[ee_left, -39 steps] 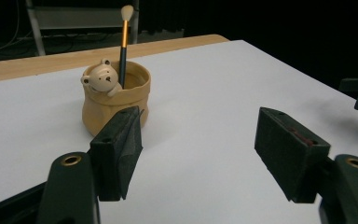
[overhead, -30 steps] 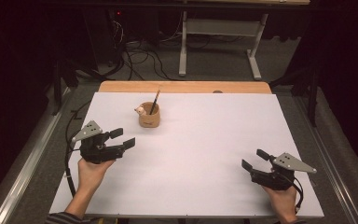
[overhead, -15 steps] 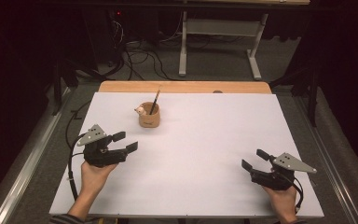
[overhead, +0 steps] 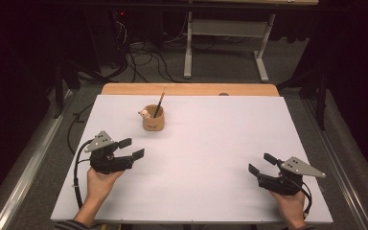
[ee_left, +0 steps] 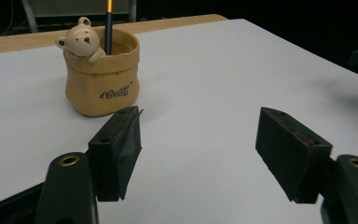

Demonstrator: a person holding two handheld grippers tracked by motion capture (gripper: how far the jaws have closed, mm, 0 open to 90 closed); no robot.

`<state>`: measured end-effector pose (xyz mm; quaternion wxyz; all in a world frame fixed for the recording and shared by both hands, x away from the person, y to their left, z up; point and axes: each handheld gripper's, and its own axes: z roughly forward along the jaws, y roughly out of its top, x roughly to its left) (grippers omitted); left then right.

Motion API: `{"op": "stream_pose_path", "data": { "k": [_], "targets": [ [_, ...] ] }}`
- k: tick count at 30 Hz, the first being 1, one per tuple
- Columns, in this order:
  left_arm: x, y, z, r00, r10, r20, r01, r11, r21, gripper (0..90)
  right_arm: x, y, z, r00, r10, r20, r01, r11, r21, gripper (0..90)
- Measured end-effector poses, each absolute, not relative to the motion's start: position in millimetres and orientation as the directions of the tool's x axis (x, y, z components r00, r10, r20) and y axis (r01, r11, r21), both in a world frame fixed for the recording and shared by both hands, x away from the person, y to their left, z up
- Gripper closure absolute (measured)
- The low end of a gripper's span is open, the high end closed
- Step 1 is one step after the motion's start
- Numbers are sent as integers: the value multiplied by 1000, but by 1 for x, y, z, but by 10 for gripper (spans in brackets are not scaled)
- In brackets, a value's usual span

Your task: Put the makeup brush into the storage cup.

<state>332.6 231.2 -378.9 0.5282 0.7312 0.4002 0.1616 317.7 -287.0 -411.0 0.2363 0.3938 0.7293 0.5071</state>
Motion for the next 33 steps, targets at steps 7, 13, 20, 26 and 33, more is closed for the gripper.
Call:
{"op": "stream_pose_path", "data": {
  "k": [7,13,20,26,33],
  "targets": [
    [333,231,-381,627,756,-189,417,-121,901,316,318,-287,-411,-581,812,49,330,181,927,273],
    [333,230,-385,626,757,-185,419,-126,899,316,318,-287,-411,-582,812,50,331,180,926,272],
    [333,228,-390,622,761,-183,422,-129,897,316,317,-286,-411,-584,810,50,329,180,927,272],
    [332,226,-393,620,764,-178,427,-139,893,316,317,-286,-411,-585,809,50,330,181,926,272],
    [331,226,-396,613,772,-166,423,-144,895,316,317,-286,-411,-586,809,51,332,182,925,272]
  ]
}}
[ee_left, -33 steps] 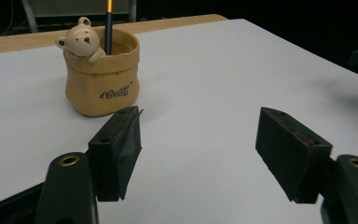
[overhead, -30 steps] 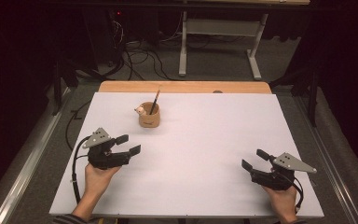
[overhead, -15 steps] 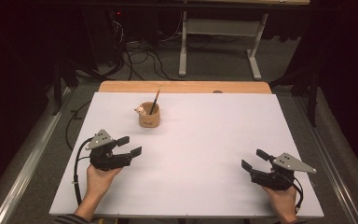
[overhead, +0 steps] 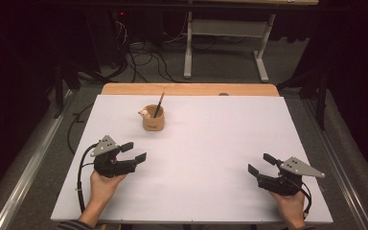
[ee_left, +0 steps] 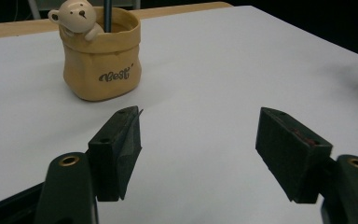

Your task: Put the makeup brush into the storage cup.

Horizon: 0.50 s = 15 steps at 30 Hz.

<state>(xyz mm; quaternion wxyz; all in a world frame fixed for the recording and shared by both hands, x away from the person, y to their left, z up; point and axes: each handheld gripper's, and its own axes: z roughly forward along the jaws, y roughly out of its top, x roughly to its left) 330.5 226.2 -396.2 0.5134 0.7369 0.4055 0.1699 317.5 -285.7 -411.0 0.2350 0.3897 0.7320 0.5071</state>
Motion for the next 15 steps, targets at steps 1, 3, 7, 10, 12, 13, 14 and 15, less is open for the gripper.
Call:
{"op": "stream_pose_path", "data": {
  "k": [1,3,7,10,12,13,14,15],
  "targets": [
    [330,226,-397,613,773,-163,423,-146,894,316,318,-286,-411,-587,808,50,331,183,926,272],
    [329,224,-399,612,777,-146,424,-166,890,316,317,-286,-411,-588,807,51,334,185,924,272],
    [328,220,-401,620,773,-132,420,-186,888,316,317,-285,-411,-589,807,49,331,186,925,272],
    [328,219,-404,620,774,-130,423,-191,886,315,317,-286,-411,-590,806,47,329,186,926,272],
    [329,219,-406,613,779,-130,431,-192,881,314,317,-285,-411,-593,804,46,327,188,926,272],
    [330,220,-407,610,782,-131,434,-191,880,313,317,-285,-411,-593,804,48,328,187,926,271],
    [330,221,-408,606,785,-133,437,-189,879,312,317,-285,-411,-593,804,51,333,187,924,270],
    [330,222,-409,602,787,-135,440,-185,879,312,317,-285,-411,-592,804,54,337,186,923,269]
  ]
}}
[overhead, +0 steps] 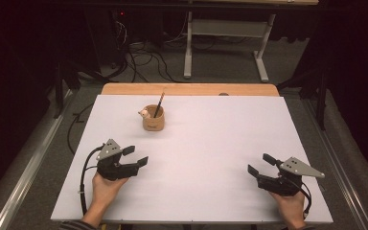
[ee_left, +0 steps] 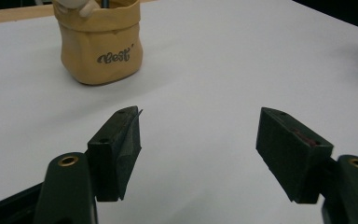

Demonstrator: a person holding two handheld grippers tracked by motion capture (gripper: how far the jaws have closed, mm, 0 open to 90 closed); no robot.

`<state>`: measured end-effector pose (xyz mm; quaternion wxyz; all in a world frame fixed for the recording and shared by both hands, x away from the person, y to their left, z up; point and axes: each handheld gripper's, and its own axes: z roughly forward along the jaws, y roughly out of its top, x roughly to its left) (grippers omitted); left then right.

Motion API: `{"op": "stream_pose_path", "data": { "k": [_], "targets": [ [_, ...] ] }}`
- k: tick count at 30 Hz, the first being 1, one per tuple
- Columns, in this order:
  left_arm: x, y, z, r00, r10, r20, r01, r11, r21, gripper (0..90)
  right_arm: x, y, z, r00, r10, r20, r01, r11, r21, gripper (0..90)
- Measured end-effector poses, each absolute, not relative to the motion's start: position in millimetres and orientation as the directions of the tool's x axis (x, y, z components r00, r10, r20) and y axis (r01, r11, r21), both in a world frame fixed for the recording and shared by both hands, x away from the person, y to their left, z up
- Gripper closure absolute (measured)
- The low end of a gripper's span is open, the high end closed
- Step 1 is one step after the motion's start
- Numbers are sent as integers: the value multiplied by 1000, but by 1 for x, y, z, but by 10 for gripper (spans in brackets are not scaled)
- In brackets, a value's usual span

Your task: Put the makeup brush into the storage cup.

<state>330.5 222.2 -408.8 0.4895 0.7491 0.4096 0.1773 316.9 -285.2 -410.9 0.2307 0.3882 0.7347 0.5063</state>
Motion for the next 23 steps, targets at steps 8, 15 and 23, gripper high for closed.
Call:
{"op": "stream_pose_path", "data": {
  "k": [8,15,23],
  "targets": [
    [330,226,-410,586,797,-147,426,-149,893,306,317,-285,-411,-592,804,52,338,188,922,266],
    [330,227,-411,585,795,-158,430,-139,892,306,317,-285,-411,-590,806,56,344,188,920,266],
    [331,226,-411,585,795,-161,434,-140,890,305,317,-285,-411,-587,808,54,344,188,920,267]
  ]
}}
